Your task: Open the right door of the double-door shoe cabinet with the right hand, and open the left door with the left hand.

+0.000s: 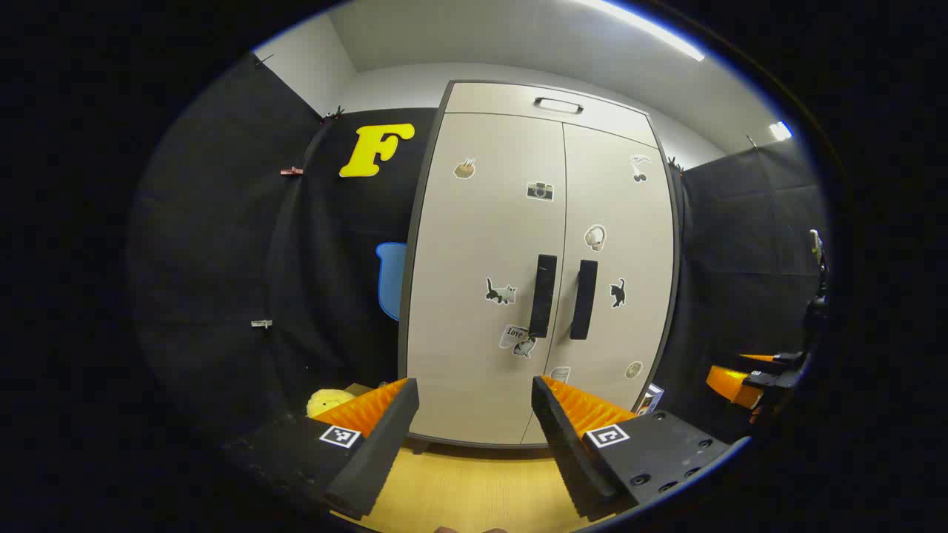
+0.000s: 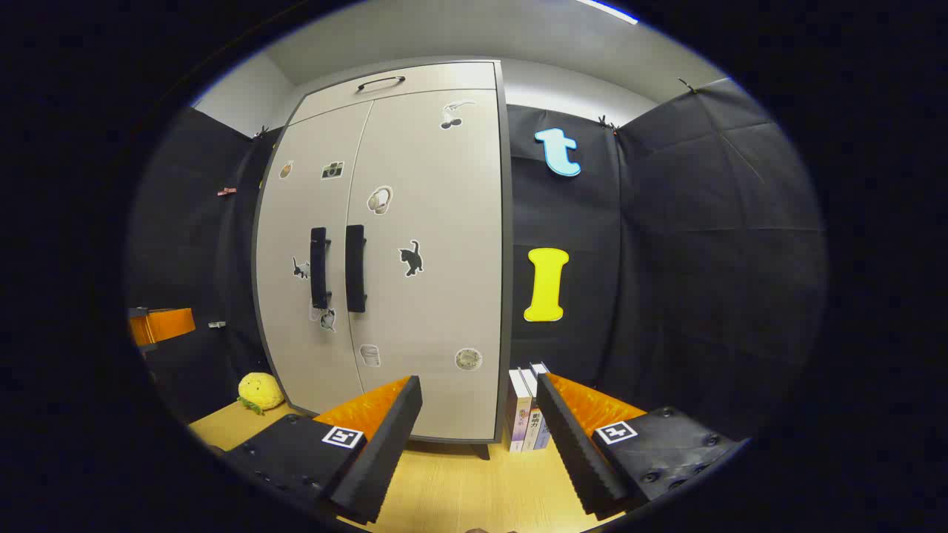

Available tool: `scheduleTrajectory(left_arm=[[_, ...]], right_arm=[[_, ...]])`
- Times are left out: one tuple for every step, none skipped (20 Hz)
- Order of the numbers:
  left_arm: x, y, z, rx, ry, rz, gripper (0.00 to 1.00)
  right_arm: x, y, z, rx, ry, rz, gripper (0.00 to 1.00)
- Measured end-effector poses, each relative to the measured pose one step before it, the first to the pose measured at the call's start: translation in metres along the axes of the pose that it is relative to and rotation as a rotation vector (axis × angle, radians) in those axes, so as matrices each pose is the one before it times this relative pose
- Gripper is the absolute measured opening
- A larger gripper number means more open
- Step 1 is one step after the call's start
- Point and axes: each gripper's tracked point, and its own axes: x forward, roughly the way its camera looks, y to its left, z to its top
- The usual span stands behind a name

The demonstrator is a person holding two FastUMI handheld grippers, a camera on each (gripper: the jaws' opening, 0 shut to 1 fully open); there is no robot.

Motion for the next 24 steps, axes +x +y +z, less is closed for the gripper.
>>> scheduleTrajectory(left_arm=[[0.00095,0.00175,0.00334,0.00980,-0.00288,-0.00799,0.95],[0.00084,0.00299,0.00282,0.00065,-0.00293,-0.01009,0.95],[0.00115,0.00138,-0.00047,-0.00536,0.00248,-0.01221,0.95],[0.00038,0.00227,0.00075,-0.00647,-0.00028,-0.00919,0.95],[0.00163,0.00175,-0.00019,-0.00628,-0.00191,-0.00950,0.95],[0.00118,0.00169,-0.00024,-0.00457,0.00018,-0.00898,0.95],[0.00264,0.00233,-0.00287,-0.00281,0.00623,-0.00744,0.95],[0.00038,0.00213,-0.00093,-0.00119,0.00494,-0.00340,0.95],[0.00095,0.00160,-0.00085,0.00038,0.00284,-0.00529,0.95],[-0.00014,0.00182,0.00001,0.00345,-0.00003,-0.00011,0.95],[0.00126,0.00276,-0.00058,0.00618,-0.00015,0.00058,0.95],[0.00089,0.00134,-0.00093,0.00783,0.00335,-0.00221,0.95],[0.00060,0.00098,-0.00145,0.00830,0.00445,-0.00305,0.95],[0.00104,0.00094,0.00006,0.00730,0.00060,-0.00378,0.95],[0.00120,0.00039,0.00010,0.00537,-0.00003,-0.00504,0.95],[0.00112,0.00027,0.00010,0.00320,0.00102,-0.00453,0.95],[0.00029,0.00050,-0.00015,0.00290,-0.00016,-0.00382,0.95],[0.00133,0.00020,0.00135,0.00274,-0.00208,-0.00450,0.95],[0.00142,-0.00020,-0.00008,0.00294,-0.00222,-0.00508,0.95],[0.00060,-0.00020,0.00106,0.00411,-0.00132,-0.00552,0.95],[0.00120,-0.00045,-0.00006,0.00436,-0.00164,-0.00658,0.95],[0.00090,-0.00030,0.00072,0.00484,-0.00214,-0.00464,0.95],[0.00052,0.00041,0.00035,0.00630,-0.00209,-0.00178,0.95],[0.00039,0.00157,0.00067,0.01284,-0.00179,0.00500,0.95]], right_arm=[[-0.00174,0.00446,0.00254,0.00247,-0.00629,-0.00118,0.98],[-0.00149,0.00261,0.00143,-0.00229,-0.00368,-0.00500,0.98],[-0.00147,0.00250,-0.00015,-0.00364,0.00117,-0.00865,0.98],[-0.00143,0.00335,-0.00020,0.00012,0.00111,-0.00699,0.98],[-0.00158,0.00333,0.00085,0.00550,-0.00047,-0.00596,0.98],[-0.00186,0.00303,0.00037,0.00739,0.00077,-0.00505,0.99],[-0.00155,0.00375,0.00026,0.00608,0.00168,-0.00249,0.98],[-0.00130,0.00441,0.00069,0.00274,0.00155,-0.00006,0.98],[-0.00061,0.00390,0.00006,-0.00073,0.00086,0.00188,0.98],[-0.00036,0.00414,0.00002,-0.00391,0.00142,0.00210,0.98],[0.00028,0.00379,0.00010,-0.00471,0.00208,0.00225,0.98],[0.00043,0.00301,0.00055,-0.00311,0.00013,0.00169,0.98],[0.00038,0.00246,0.00037,-0.00095,-0.00120,0.00002,0.98],[0.00015,0.00259,0.00058,0.00145,-0.00014,-0.00037,0.98],[0.00013,0.00239,0.00058,0.00392,0.00055,-0.00101,0.98],[0.00117,0.00160,0.00081,0.00440,-0.00095,-0.00021,0.98],[0.00012,0.00166,0.00125,0.00187,-0.00212,-0.00251,0.98],[0.00101,0.00070,0.00062,0.00031,-0.00081,-0.00295,0.98],[0.00082,0.00120,0.00058,0.00080,0.00024,-0.00040,0.98],[0.00059,0.00115,0.00056,0.00175,0.00152,-0.00036,0.98],[0.00136,0.00118,0.00074,0.00115,0.00127,0.00002,0.98],[0.00196,0.00199,0.00146,0.00119,0.00134,0.00513,0.98],[0.00166,0.00272,0.00181,-0.00035,-0.00051,0.00568,0.98],[0.00267,0.00266,0.00187,-0.00399,-0.00042,0.00625,0.98]])
